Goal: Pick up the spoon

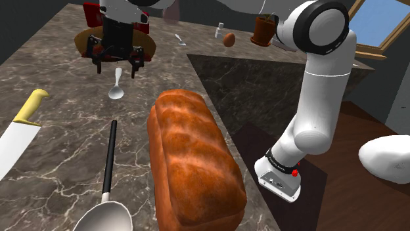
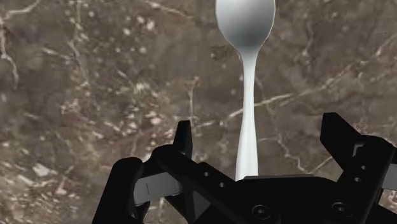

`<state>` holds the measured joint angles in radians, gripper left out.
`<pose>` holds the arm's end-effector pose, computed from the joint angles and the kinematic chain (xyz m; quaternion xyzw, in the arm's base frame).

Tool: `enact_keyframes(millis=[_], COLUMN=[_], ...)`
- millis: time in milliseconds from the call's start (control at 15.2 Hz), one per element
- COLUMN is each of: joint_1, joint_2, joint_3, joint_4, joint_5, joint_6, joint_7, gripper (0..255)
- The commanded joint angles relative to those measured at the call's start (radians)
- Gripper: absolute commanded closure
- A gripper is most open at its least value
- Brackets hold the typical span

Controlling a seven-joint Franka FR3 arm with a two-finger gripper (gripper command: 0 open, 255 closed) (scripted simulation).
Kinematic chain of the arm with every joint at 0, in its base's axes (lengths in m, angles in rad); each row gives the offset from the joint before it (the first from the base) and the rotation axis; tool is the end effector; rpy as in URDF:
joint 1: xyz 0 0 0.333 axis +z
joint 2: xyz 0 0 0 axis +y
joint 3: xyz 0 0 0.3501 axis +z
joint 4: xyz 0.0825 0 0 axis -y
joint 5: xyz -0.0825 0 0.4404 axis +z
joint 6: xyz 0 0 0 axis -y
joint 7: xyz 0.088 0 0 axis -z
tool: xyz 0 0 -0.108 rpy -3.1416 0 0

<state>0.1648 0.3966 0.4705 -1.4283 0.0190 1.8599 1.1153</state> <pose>0.6296 0.3964 0.5151 -0.9608 0.2572 0.0494 0.0912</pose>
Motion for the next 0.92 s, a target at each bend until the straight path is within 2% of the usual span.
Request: enact_keyframes(millis=[0, 66, 132, 726, 858], joint_1=[-0.003, -0.003, -0.003, -0.003, -0.001], joint_2=[-0.004, -0.004, -0.003, -0.004, -0.005], joint_3=[0.000, 0.000, 0.000, 0.000, 0.001], joint_4=[-0.026, -0.026, -0.023, -0.026, -0.001], joint_5=[0.002, 0.002, 0.002, 0.002, 0.002], joint_6=[0.023, 0.023, 0.020, 0.023, -0.003], joint_7=[-0.003, -0.003, -0.004, -0.003, 0.000], gripper=[0, 0, 255, 255, 255])
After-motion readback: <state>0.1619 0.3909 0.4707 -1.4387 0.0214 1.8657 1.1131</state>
